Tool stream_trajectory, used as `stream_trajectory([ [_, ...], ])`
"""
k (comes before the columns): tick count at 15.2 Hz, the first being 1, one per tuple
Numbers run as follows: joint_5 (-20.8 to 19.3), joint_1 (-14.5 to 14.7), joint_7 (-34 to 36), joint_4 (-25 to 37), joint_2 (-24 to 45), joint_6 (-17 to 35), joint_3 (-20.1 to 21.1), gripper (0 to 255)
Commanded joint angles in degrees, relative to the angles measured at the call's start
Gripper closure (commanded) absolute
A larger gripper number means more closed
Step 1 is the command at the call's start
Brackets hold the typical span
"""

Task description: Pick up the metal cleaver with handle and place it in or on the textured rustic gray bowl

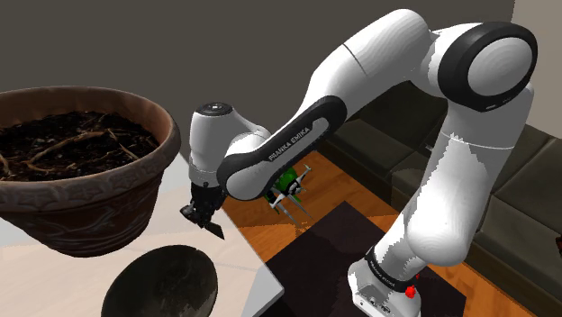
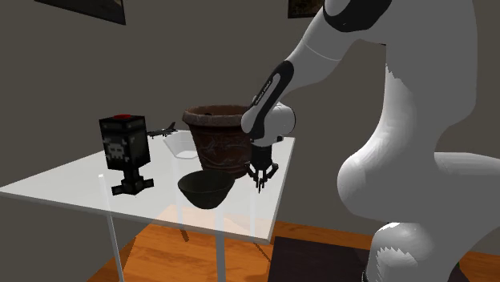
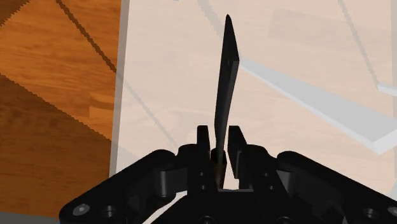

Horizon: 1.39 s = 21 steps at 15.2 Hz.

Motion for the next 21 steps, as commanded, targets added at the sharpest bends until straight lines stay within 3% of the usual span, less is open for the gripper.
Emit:
stream_trajectory([
  [1, 0.0, 0.0, 0.0, 0.0, 0.0, 0.0, 0.0, 255],
  [7, 0.0, 0.0, 0.0, 0.0, 0.0, 0.0, 0.0, 255],
  [8, 0.0, 0.0, 0.0, 0.0, 0.0, 0.0, 0.0, 0],
  [10, 5.5, -4.0, -10.9, 7.4, 2.0, -11.1, 2.0, 0],
  [11, 6.8, -5.3, -15.0, 12.0, 3.9, -17.0, 2.4, 0],
  [12, 7.1, -5.7, -16.4, 14.0, 4.8, -19.4, 2.4, 0],
  [21, 5.4, -4.5, -15.3, 11.6, 8.0, -14.2, 1.4, 0],
])
